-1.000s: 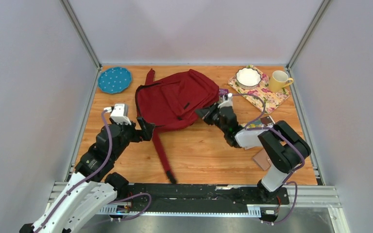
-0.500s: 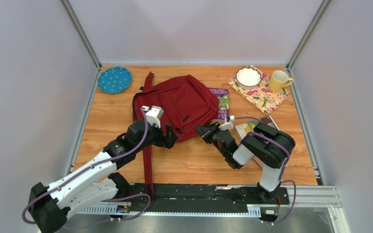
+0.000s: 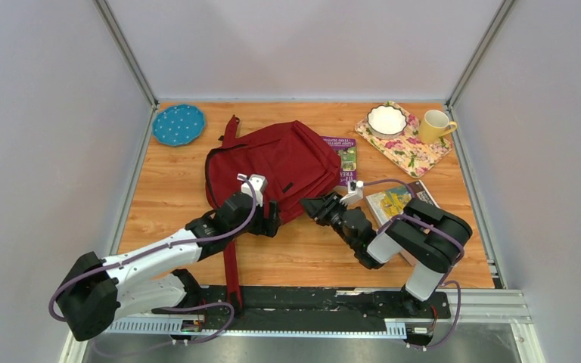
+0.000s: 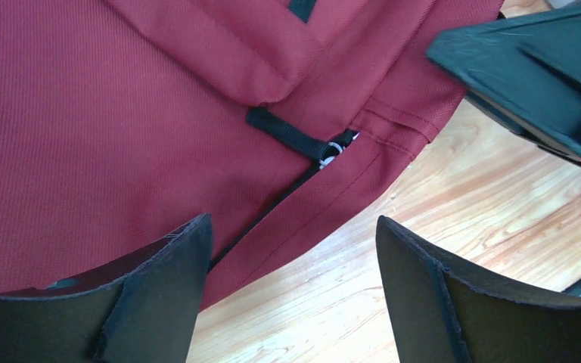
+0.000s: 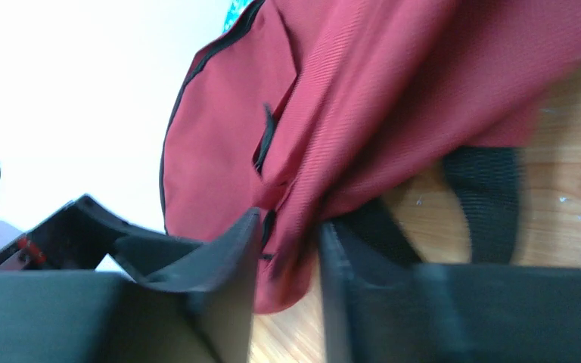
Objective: Pack the student bag
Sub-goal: Adjust the student bag at the center of the board.
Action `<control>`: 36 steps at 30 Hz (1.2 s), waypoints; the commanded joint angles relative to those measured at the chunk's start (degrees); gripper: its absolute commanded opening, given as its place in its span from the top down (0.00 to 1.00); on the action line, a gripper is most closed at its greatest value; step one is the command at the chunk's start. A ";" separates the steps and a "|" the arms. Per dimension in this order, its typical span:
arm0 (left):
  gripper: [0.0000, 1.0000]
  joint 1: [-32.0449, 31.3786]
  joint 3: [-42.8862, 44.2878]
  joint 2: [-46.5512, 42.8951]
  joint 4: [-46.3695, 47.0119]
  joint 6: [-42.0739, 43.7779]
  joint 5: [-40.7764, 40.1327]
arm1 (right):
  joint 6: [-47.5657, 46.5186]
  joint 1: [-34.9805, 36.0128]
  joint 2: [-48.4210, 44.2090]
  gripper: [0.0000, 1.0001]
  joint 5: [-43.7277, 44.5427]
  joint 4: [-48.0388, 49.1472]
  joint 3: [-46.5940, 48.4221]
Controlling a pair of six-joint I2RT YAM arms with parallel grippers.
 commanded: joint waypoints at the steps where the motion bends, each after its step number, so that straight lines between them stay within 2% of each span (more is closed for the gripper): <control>1: 0.17 -0.17 -1.52 0.79 4.44 -2.05 -1.62 | -3.12 0.64 -3.15 0.52 -0.16 8.02 -1.50; 3: 0.26 -0.09 -3.62 0.09 6.72 -2.05 -1.53 | 1.35 0.20 -4.82 0.40 -1.73 3.45 -0.63; 4: 0.31 -0.09 -4.33 -0.53 7.60 -2.05 -1.62 | 2.06 0.29 -5.35 0.38 -3.04 -1.35 0.16; 5: 0.43 -0.09 -4.86 -0.79 7.78 -2.05 -1.71 | 4.33 0.29 -6.14 0.36 -4.19 -4.88 1.13; 6: 0.49 -0.09 -5.82 -0.97 7.96 -2.14 -1.71 | 4.61 0.37 -7.36 0.34 -6.98 -7.62 2.79; 7: 0.53 -0.09 -6.44 -1.41 9.01 -2.14 -1.01 | 5.05 0.64 -7.98 0.34 -7.80 -13.04 3.50; 8: 0.60 -0.09 -7.14 -1.50 9.80 -1.88 -0.39 | 6.10 0.81 -8.69 0.34 -8.41 -16.05 4.12; 10: 0.67 0.00 -8.82 -1.94 11.38 -1.61 0.92 | 8.91 1.08 -9.83 0.34 -8.16 -20.36 3.60; 11: 0.81 0.00 -9.34 -2.11 11.91 -1.53 2.06 | 10.23 1.08 -9.84 0.34 -7.72 -21.17 3.42; 14: 0.99 0.00 -12.76 -2.82 14.81 -1.18 3.91 | 10.86 1.08 -9.66 0.34 -7.71 -25.11 5.26; 16: 1.00 -0.09 -14.26 -4.04 17.26 -0.56 5.31 | 10.51 1.08 -9.31 0.34 -9.55 -31.68 7.54; 18: 1.00 -0.09 -16.46 -5.10 19.03 0.14 6.37 | 10.42 1.25 -8.78 0.36 -9.91 -34.09 9.13; 23: 1.00 -0.09 -23.12 -10.98 28.51 5.85 15.51 | 11.03 1.08 -7.29 0.66 -7.98 -31.11 7.20; 25: 1.00 -0.09 -25.16 -13.26 31.76 8.04 18.23 | 10.95 1.08 -6.94 0.62 -8.42 -31.55 7.81; 26: 1.00 -0.09 -25.78 -13.71 31.34 8.49 18.24 | 11.03 1.08 -6.59 0.47 -8.94 -31.90 8.34; 27: 1.00 -0.09 -25.87 -13.98 30.73 8.93 17.90 | 10.95 1.08 -6.06 0.40 -10.16 -32.08 8.95; 29: 1.00 -0.09 -26.22 -14.77 29.23 10.07 16.66 | 11.38 1.17 -5.44 0.34 -11.40 -31.73 9.31; 31: 1.00 -0.09 -26.40 -15.03 28.53 10.25 15.96 | 12.17 1.17 -5.00 0.32 -12.19 -30.94 9.05; 34: 1.00 0.00 -26.57 -14.42 28.70 9.82 15.96 | 13.49 1.17 -4.21 0.47 -12.81 -30.06 8.78; 35: 1.00 -0.17 -26.40 -14.33 28.70 9.64 16.22 | 13.58 1.25 -3.95 0.62 -13.07 -29.36 8.78; 36: 1.00 -0.09 -26.22 -13.90 28.70 9.46 16.48 | 13.93 1.34 -3.16 0.70 -13.08 -27.61 8.61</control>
